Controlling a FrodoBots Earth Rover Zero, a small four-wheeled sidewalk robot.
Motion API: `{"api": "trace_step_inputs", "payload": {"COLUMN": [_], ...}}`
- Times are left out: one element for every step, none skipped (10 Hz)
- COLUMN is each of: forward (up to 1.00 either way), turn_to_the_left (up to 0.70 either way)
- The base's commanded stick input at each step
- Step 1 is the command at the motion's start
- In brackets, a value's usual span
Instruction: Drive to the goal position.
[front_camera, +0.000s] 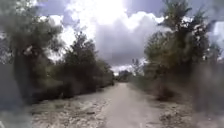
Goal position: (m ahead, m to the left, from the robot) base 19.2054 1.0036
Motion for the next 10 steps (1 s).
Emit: {"api": "trace_step_inputs", "payload": {"forward": [0.7, 0.7, 0.7, 0.7, 0.7, 0.7, 0.7, 0.7, 0.7, 0.7], "turn_to_the_left": [0.0, 0.0, 0.0, 0.0, 0.0, 0.0, 0.0, 0.0, 0.0, 0.0]}}
